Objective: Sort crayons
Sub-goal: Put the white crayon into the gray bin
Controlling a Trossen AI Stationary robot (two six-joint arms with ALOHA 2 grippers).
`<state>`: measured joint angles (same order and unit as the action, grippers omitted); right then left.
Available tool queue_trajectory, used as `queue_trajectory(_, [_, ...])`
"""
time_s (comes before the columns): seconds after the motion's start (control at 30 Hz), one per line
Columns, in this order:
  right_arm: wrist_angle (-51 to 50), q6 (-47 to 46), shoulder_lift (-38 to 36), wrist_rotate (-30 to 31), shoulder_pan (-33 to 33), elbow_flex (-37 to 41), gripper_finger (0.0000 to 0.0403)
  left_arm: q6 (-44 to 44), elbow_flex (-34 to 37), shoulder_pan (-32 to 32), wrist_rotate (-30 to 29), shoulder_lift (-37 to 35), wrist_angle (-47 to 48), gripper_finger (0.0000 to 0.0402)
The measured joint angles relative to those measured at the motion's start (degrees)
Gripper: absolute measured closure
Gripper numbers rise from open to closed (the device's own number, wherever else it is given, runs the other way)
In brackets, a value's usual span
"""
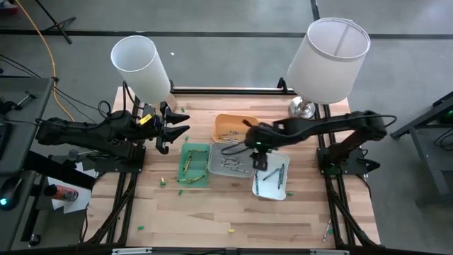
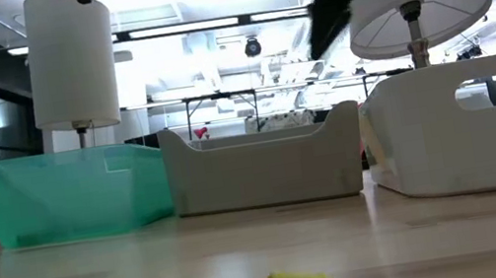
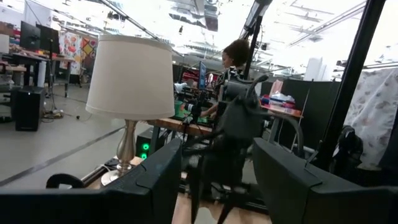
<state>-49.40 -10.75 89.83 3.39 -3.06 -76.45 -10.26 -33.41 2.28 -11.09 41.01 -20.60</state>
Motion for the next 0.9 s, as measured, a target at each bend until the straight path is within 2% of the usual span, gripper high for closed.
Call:
queue_trajectory(0.27, [8.65,-19.74,-19.73,4.83,-4.89,19.34,0.0208,-0.02,0.00,0.00,-0.17,0.00,0.32,0.0218])
queue_trajectory(0.43, [14.79,-28.44,-29.35,8.77,-7.92,27.23,0.0208,-0.04,0.00,0.02,-2.57,0.00,1.00,0.0218])
queue_trajectory(0.57, [16.74,-30.92,-32.92,9.31,-8.25,29.71,0.0208,-0.15,0.00,0.00,-3.21,0.00,1.08,0.0218])
queue_trajectory(0.7, [18.60,-29.59,-33.25,8.27,-8.25,29.71,0.0208,-1.03,0.00,0.02,-3.21,0.00,1.10,0.0218])
queue_trajectory(0.8, [21.96,-28.24,-33.25,6.00,-8.25,29.70,0.0208,-1.65,0.00,0.02,-3.20,0.00,1.29,0.0218])
queue_trajectory(0.9, [26.89,-28.38,-33.25,1.24,-8.25,29.69,0.0208,-1.66,0.00,0.02,-3.21,0.00,1.44,0.0218])
